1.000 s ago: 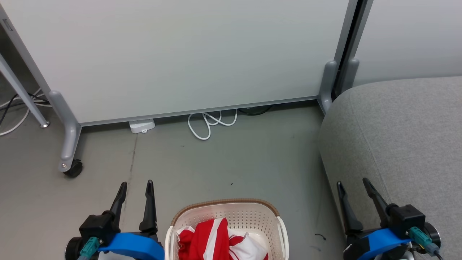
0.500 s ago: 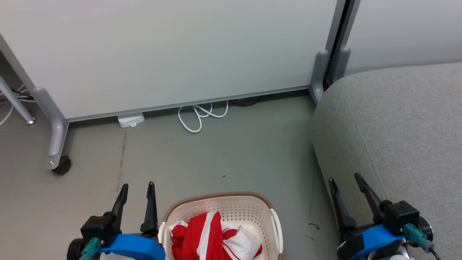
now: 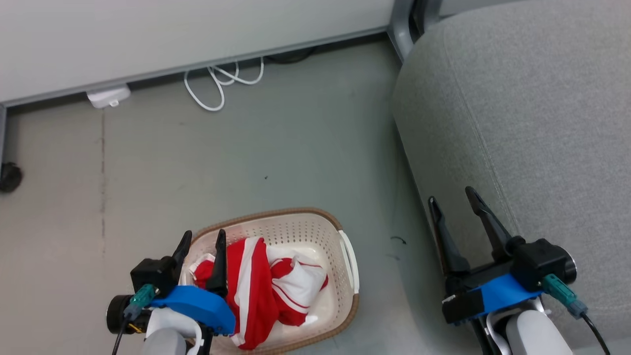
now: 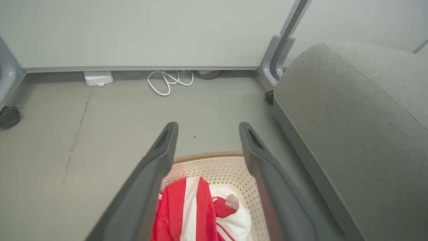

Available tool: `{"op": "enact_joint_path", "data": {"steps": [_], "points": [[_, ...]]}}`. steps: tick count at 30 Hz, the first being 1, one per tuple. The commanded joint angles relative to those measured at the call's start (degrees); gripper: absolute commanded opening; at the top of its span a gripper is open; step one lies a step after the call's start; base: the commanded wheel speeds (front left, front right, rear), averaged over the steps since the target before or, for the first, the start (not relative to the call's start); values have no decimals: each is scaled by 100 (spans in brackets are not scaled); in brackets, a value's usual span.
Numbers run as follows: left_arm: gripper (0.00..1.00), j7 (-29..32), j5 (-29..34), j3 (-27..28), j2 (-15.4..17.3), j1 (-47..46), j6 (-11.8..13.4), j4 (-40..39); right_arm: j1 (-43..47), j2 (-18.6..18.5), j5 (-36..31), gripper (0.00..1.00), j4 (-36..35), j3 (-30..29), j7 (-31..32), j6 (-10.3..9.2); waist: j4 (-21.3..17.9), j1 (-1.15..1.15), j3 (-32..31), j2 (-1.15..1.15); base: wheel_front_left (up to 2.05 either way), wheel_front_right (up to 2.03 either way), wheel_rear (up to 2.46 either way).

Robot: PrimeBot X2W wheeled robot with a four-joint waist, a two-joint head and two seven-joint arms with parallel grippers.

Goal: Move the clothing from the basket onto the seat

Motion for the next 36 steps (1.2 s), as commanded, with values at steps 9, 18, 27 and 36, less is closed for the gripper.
{"op": "enact_joint_path", "data": {"steps": [9,18,27,36], "points": [[100,213,221,-222,263,-1073,-17,1191,-480,-19,167,100,-240,215,-47,3,-645,0,1478,0,0,0,0],[100,283,265,-328,392,-1749,7,2082,-774,-17,408,100,-495,415,-48,3,-950,0,2209,0,0,0,0],[100,450,307,-441,583,-2213,64,2634,-957,-17,659,100,-610,598,-48,3,-1225,0,2713,0,0,0,0],[100,416,393,-495,781,-2561,411,3015,-1050,-17,910,100,-699,738,-49,3,-1421,0,3075,0,0,0,0]]}}
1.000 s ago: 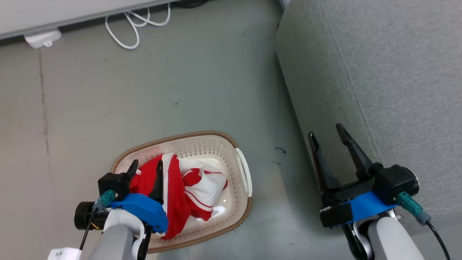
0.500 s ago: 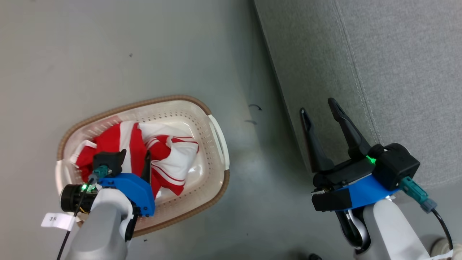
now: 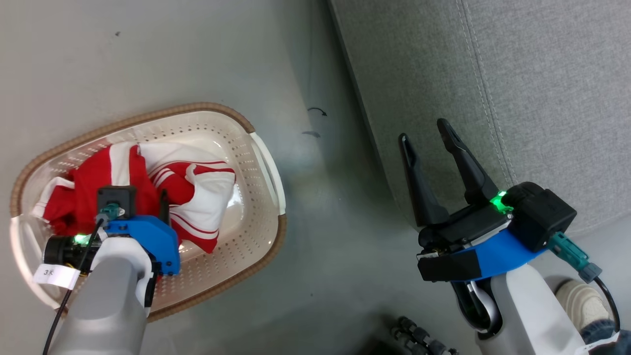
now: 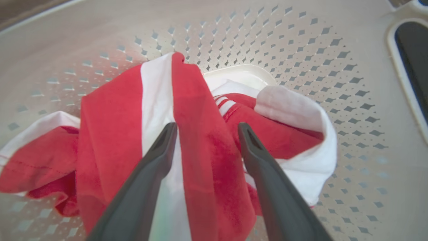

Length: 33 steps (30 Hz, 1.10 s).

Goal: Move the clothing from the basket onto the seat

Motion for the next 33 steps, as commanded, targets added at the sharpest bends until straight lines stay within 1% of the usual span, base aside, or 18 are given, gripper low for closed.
{"op": "enact_joint_path", "data": {"steps": [1,4,6,11,14,15,16,17,22,33], "points": [[100,-24,28,13,54,-109,71,38,-96,-14,18,100,-36,10,-29,3,-54,-1,69,0,0,0,0],[100,-23,49,18,125,-235,267,153,-90,-14,77,100,-43,44,-29,3,-84,-1,145,0,0,0,0],[100,-44,50,4,129,-299,329,203,-99,-14,111,100,-35,74,-29,3,-102,-1,189,0,0,0,0],[100,79,-7,23,180,-439,456,409,-126,-14,166,100,-21,134,-29,3,-128,-1,264,0,0,0,0],[100,207,-74,46,172,-519,467,540,-152,-14,192,100,-7,152,-29,3,-135,-1,289,0,0,0,0],[90,231,-94,47,171,-540,467,564,-153,-14,197,100,-4,152,-29,3,-135,-1,293,0,0,0,0],[11,252,-103,40,169,-552,450,589,-154,-14,200,100,3,154,-29,3,-134,-1,295,0,0,0,0],[0,269,-124,42,154,-560,420,619,-157,-14,202,100,10,151,-29,3,-130,-1,293,0,0,0,0],[0,335,-245,69,111,-609,336,714,-196,-14,211,100,45,173,-29,3,-113,-1,263,0,0,0,0],[0,181,-405,56,48,-583,180,826,-186,-14,151,100,91,174,-29,3,-15,-1,86,0,0,0,0]]}}
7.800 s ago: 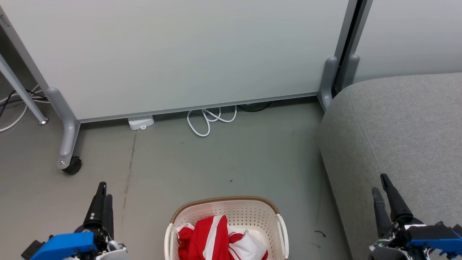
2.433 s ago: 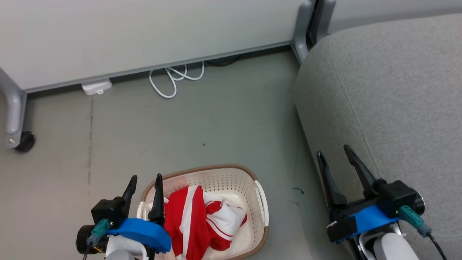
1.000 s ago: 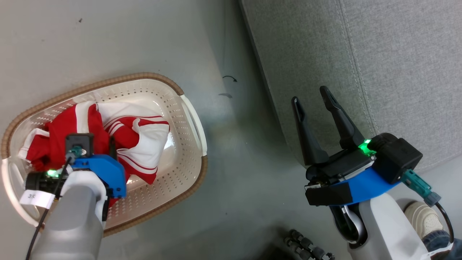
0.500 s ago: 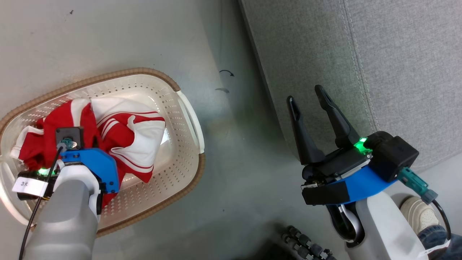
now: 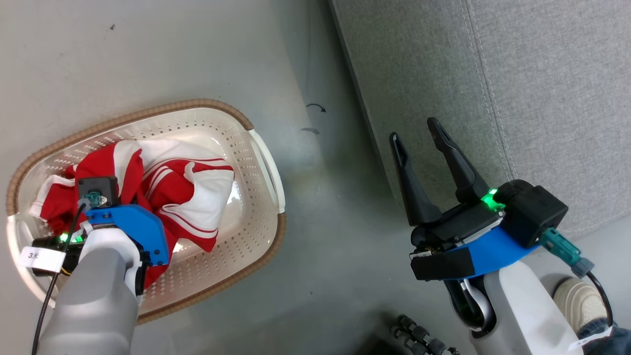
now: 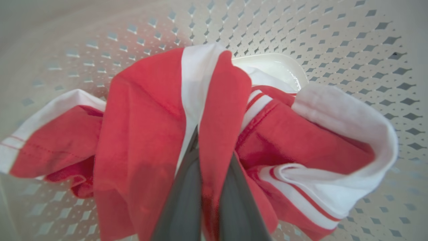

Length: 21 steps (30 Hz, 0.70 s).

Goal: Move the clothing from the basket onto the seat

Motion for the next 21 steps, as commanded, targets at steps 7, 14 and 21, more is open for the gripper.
{"op": "enact_joint_path", "data": {"steps": [7,14,21], "points": [[0,-114,-139,-11,-76,70,-158,72,43,-14,-159,100,132,-37,-29,3,166,0,-349,0,0,0,0],[0,-351,-281,-44,-101,341,-482,129,194,-15,-397,100,344,-153,-28,3,387,0,-1092,0,0,0,0],[0,-520,-315,-201,-329,618,-642,161,467,-18,-624,100,642,-263,-25,3,694,0,-1960,0,0,0,0]]}}
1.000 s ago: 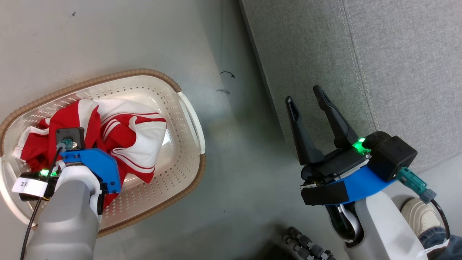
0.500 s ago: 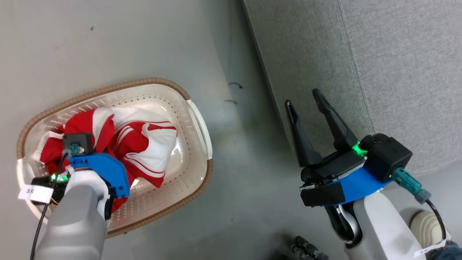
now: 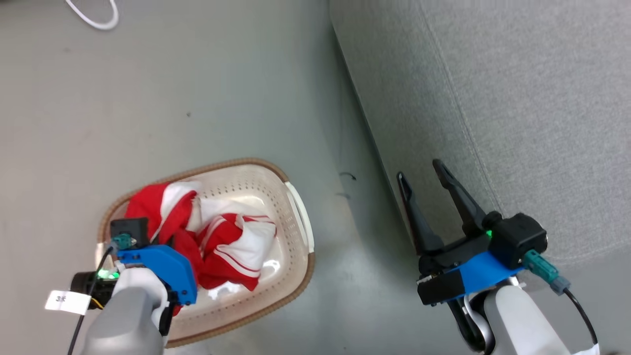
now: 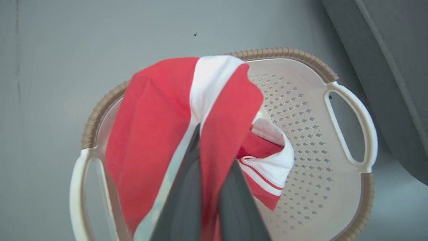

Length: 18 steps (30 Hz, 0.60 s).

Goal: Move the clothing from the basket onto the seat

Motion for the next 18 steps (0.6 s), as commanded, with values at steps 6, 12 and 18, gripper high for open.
{"op": "enact_joint_path", "data": {"steps": [6,12,18], "points": [[0,-98,-64,-180,-194,205,-84,11,250,-22,-195,100,194,-86,-20,3,430,0,-1026,0,0,0,0],[0,-94,-51,-572,-446,135,-77,-116,473,-22,-308,100,357,-188,-20,3,688,0,-1554,0,0,0,0],[0,51,-443,-1070,-538,195,-78,-795,668,-22,-354,100,508,-226,-20,3,874,0,-1955,0,0,0,0]]}}
